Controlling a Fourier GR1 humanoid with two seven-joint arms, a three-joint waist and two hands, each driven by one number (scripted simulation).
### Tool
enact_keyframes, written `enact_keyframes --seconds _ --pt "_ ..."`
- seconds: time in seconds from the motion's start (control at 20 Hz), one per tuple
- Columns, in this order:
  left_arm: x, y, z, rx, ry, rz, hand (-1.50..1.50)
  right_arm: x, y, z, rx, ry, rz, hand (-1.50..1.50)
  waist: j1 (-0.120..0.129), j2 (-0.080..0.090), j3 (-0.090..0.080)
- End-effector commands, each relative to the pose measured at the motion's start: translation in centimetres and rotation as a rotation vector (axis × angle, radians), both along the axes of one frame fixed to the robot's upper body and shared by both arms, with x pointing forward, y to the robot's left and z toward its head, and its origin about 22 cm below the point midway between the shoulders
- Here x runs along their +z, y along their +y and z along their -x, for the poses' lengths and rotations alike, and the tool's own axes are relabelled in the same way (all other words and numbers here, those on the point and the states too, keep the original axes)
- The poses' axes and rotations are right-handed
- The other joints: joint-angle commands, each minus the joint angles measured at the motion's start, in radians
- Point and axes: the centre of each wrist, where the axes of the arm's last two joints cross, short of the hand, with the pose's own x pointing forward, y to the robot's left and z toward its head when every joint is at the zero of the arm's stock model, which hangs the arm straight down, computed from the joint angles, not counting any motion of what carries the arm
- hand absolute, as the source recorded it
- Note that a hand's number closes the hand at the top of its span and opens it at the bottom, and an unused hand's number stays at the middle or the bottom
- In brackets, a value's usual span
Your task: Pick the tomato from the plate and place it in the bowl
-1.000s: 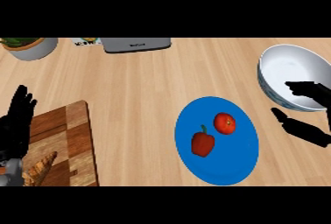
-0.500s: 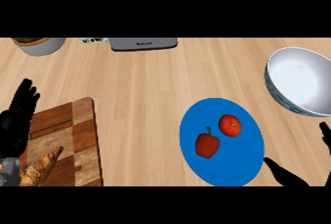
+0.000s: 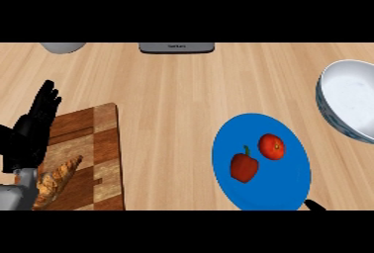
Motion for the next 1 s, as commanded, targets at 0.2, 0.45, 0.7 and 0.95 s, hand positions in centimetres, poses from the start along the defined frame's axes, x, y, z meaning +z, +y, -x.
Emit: enact_keyframes --seconds 0.2,0.45,0.7,0.95 --pt "0.9 -0.2 -0.4 -0.051 -0.001 0.012 0.0 3.7 -0.2 -3.1 0.038 0.332 0.071 -1.5 0.038 0.006 0.001" --pt "0.5 -0.7 -2.3 -0.044 0.0 -0.004 0.0 5.1 0.0 -6.6 0.123 0.487 0.025 -1.5 0.03 0.01 0.001" --pt "0.6 -1.3 -1.7 -0.045 -0.015 -0.004 0.0 3.9 0.9 -10.6 0.208 0.606 -0.041 -1.5 0.035 0.005 0.003" --pt "-0.2 0.2 -1.2 -0.028 0.001 0.006 0.0 2.2 -1.2 -10.8 0.254 0.778 -0.072 -1.5 0.022 0.003 0.002"
